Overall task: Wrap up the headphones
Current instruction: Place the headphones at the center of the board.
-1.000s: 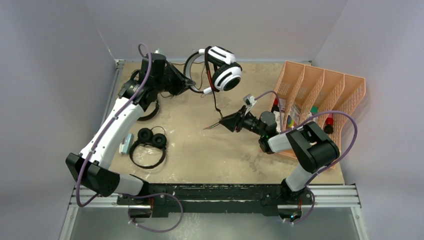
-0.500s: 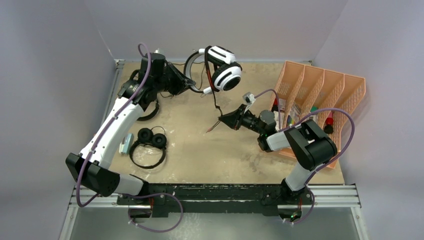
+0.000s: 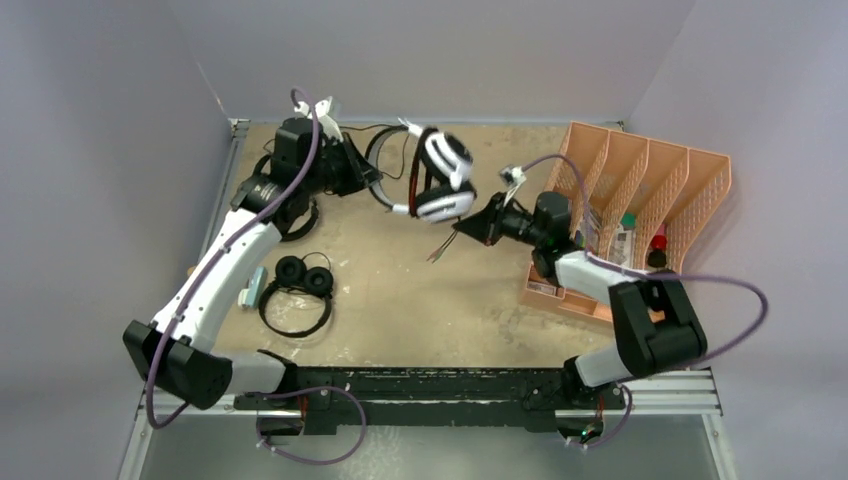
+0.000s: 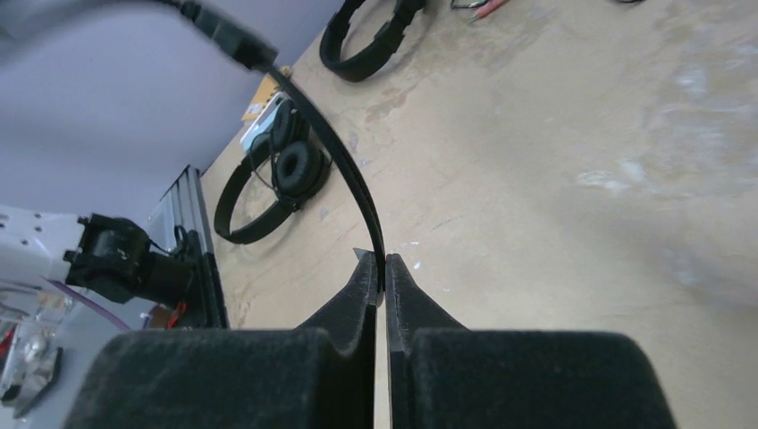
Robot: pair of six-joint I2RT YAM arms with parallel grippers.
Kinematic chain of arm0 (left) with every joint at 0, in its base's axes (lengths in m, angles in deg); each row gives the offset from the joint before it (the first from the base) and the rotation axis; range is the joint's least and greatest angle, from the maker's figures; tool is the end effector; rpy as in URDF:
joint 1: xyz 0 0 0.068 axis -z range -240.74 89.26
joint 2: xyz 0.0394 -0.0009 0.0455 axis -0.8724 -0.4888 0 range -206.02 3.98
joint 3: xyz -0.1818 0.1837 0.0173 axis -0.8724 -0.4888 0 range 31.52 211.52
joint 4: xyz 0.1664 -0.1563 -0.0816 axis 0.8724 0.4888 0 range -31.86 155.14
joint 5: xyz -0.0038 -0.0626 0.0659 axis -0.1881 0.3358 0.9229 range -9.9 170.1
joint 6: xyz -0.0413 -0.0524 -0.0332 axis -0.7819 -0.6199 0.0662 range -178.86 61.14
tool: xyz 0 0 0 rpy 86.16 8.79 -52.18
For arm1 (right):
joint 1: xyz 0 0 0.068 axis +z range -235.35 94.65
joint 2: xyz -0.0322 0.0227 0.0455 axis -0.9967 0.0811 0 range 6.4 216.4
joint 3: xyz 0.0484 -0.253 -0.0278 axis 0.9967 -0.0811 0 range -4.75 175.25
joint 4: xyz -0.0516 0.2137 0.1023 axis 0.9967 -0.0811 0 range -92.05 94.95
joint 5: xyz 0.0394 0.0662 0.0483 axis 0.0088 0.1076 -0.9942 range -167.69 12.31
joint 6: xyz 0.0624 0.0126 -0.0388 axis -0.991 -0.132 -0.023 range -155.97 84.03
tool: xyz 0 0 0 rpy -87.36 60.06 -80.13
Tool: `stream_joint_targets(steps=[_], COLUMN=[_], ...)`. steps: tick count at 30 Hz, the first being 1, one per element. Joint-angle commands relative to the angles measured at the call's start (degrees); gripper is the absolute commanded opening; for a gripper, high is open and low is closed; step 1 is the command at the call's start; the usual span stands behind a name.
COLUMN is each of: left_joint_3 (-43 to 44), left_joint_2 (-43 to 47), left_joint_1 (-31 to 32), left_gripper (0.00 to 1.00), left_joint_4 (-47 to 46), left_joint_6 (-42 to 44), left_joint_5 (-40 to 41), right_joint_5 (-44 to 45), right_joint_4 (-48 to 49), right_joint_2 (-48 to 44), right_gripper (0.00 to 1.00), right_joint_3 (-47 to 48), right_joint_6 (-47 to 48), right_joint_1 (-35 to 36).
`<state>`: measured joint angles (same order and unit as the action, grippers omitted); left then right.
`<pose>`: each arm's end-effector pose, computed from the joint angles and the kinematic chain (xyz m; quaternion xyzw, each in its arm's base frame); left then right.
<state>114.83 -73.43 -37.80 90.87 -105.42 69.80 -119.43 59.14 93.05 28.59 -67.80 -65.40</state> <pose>0.2755 -0.1287 0.3788 -0.1277 0.8401 -0.3602 0.3850 0.2758 0.1444 0.2205 -0.1846 0.6784 0.5155 0.4898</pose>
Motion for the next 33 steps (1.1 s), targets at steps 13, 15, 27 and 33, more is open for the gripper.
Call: stream_joint_targets(steps=[13,15,27,33], left_joint_3=[-24.7,-24.7,-25.6,-25.0], left_joint_2=[14.5,12.2,-0.2,-4.7], left_joint_1=[3.3,4.8,12.8,15.4], left_gripper=[0.0,0.0,0.0,0.0], left_joint_4=[-14.5,-14.8,-22.6,-22.3], left_joint_6=[52.8,52.0,39.4,34.6], left_joint_5=[16.4,21.1,36.8,40.9], right_joint_5=[-25.0,-27.4,-23.6,-17.4], right_joint_4=[-81.9,-77.6,-40.4,-35.1], right_joint_2=[-4.8,-5.4,-0.7,-0.7], right_gripper=[0.0,0.0,0.0,0.0], right_joint_3=[30.9,30.6,24.6,22.4], right_joint_6=[19.9,12.9,-35.8,-47.9], right_joint_1=[-9.3,-9.3,-8.3,-8.1])
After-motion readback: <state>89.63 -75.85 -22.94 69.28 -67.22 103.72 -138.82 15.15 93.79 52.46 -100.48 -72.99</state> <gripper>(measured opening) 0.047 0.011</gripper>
